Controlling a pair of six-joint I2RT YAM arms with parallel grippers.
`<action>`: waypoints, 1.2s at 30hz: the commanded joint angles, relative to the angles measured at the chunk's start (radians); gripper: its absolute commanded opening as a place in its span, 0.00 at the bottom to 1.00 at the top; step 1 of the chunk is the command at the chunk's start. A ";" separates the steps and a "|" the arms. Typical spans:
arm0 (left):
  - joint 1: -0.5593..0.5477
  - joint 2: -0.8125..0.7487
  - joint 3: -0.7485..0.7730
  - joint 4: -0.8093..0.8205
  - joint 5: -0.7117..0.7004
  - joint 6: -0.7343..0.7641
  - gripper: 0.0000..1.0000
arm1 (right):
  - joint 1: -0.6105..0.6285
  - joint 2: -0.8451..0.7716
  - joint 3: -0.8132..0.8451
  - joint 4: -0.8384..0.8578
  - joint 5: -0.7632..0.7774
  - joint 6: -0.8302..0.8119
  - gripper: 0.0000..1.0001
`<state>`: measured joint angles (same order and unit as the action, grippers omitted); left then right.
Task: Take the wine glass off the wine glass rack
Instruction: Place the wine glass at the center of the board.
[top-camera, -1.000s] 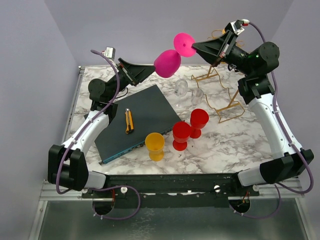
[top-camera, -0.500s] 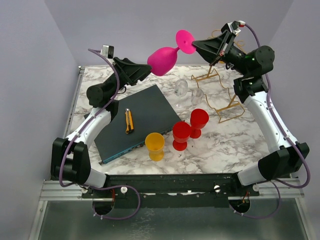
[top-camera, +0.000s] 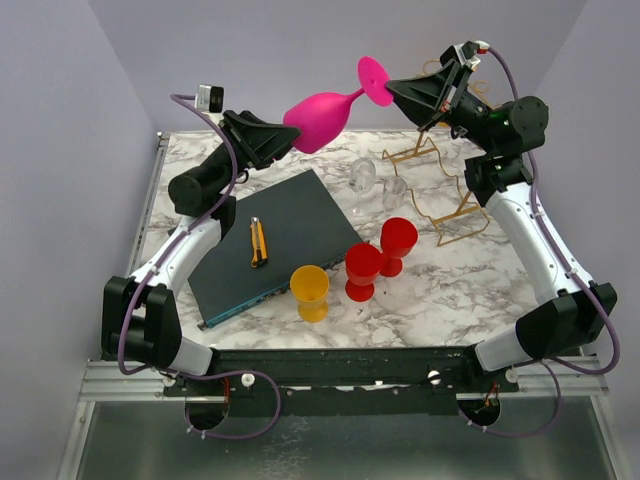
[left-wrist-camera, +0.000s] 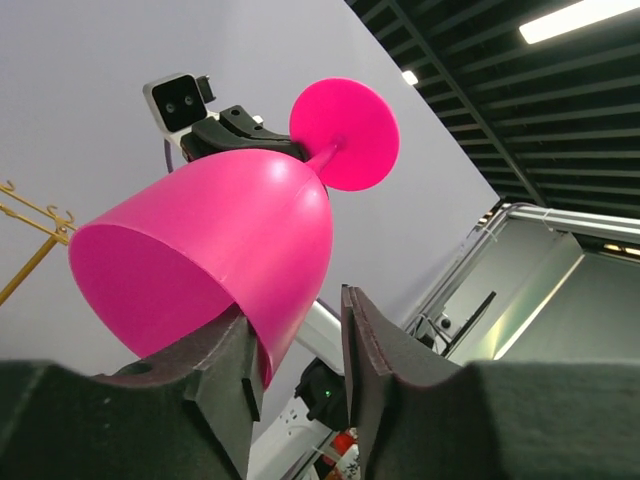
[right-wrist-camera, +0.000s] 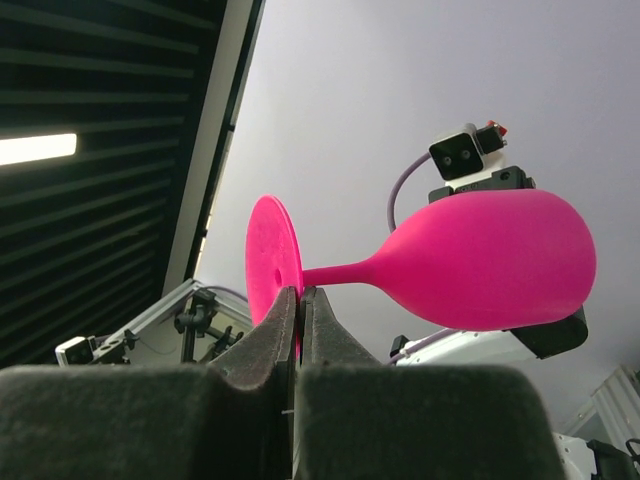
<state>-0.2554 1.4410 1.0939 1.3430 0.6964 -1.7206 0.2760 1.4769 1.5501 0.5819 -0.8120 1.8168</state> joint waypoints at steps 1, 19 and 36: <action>-0.002 -0.017 0.048 0.071 -0.003 -0.040 0.32 | 0.009 0.017 -0.015 0.025 -0.013 -0.010 0.00; 0.000 -0.196 0.099 -0.472 -0.061 0.321 0.00 | 0.009 -0.148 -0.089 -0.475 0.225 -0.374 1.00; -0.001 0.158 0.886 -1.843 -0.464 1.121 0.00 | 0.008 -0.370 0.040 -1.182 0.661 -0.947 1.00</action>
<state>-0.2554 1.4528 1.8446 -0.1120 0.3920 -0.8177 0.2806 1.0996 1.5536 -0.4183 -0.2401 1.0237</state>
